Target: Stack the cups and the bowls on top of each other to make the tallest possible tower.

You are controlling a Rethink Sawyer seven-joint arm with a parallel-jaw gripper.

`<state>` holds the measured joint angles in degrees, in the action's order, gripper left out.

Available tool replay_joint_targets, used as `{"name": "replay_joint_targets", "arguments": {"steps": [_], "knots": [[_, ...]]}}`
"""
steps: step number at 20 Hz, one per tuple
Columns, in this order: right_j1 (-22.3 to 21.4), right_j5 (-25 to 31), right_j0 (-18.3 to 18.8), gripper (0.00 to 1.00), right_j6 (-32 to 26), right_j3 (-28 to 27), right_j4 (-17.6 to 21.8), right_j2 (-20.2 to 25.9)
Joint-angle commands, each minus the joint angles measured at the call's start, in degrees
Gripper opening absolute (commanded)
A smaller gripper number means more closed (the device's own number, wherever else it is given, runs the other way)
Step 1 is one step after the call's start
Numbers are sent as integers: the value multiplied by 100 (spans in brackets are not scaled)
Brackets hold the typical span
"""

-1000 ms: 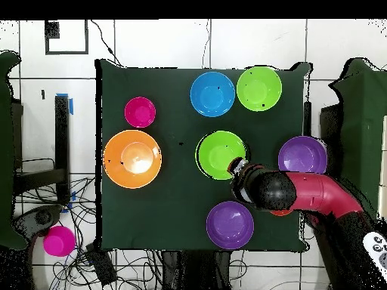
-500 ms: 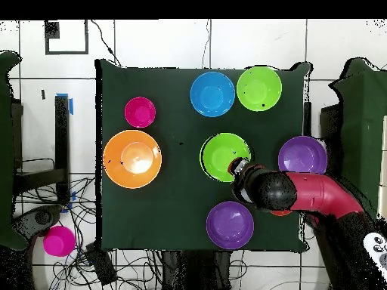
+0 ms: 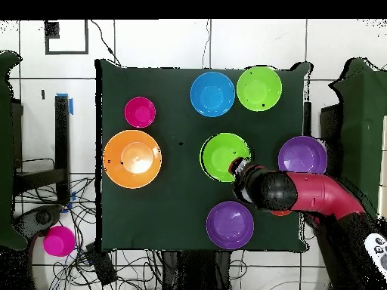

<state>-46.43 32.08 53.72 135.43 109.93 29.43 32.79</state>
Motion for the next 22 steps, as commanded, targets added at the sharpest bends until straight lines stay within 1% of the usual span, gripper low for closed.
{"name": "replay_joint_targets", "arguments": {"steps": [1,7,11,12,14,22], "knots": [[154,-69,-188,100,-660,-134,536,-91],[80,-35,-124,100,-727,-85,474,-22],[-275,124,94,100,-915,181,115,305],[-453,243,221,100,-1019,302,-76,461],[-717,434,331,100,-1105,430,-281,606],[-1284,967,481,100,-1242,533,-679,849]]}}
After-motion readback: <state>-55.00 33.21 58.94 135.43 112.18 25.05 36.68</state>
